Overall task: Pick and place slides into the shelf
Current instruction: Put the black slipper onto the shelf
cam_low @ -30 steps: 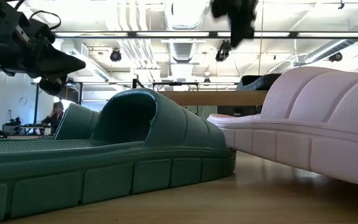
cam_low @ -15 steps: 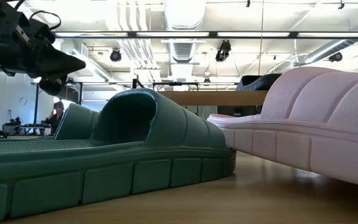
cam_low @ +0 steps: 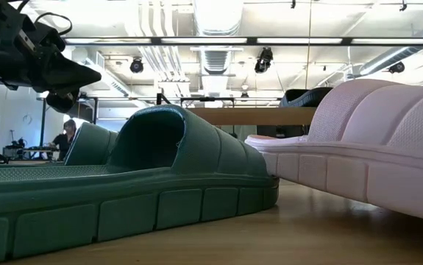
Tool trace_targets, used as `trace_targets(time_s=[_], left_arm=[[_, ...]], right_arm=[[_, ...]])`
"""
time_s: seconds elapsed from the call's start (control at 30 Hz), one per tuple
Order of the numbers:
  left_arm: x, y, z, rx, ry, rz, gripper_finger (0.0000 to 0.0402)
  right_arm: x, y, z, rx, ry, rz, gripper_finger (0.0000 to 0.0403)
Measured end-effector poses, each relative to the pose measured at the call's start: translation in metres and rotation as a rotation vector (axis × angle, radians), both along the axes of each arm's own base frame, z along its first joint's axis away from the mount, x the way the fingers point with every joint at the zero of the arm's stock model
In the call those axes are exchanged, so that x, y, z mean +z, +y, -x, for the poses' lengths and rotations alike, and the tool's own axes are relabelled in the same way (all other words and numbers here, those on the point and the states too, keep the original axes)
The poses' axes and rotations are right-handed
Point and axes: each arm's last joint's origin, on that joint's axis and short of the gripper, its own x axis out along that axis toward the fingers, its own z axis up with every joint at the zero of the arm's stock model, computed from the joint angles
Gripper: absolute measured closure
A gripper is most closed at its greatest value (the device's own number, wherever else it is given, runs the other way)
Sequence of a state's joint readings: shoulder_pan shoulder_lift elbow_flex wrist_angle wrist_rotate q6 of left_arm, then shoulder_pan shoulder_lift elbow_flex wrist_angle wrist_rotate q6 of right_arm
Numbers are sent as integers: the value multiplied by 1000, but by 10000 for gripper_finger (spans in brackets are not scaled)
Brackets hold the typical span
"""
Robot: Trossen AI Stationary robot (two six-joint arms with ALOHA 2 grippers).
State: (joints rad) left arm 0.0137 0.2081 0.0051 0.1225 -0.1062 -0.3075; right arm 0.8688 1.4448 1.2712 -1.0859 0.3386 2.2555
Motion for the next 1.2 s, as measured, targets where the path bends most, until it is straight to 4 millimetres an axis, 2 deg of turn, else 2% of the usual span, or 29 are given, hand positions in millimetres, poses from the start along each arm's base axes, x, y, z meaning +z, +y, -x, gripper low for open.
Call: trace_targets(time_s=[0.3, 0.47, 0.77, 1.03, 1.2], left_arm=[[0, 0, 0, 0, -1, 0, 402], [0, 0, 0, 0, -1, 0, 402], [0, 0, 0, 0, 1, 0, 402], [0, 0, 0, 0, 0, 0, 402], [0, 0, 0, 0, 1, 0, 402]], right_arm=[[-62, 20, -14, 4, -51, -112, 179], [-78, 26, -16, 5, -53, -103, 180], [-82, 26, -16, 10, -31, -99, 180], [-73, 26, -6, 53, 116, -72, 180], [-75, 20, -11, 13, 66, -16, 180]])
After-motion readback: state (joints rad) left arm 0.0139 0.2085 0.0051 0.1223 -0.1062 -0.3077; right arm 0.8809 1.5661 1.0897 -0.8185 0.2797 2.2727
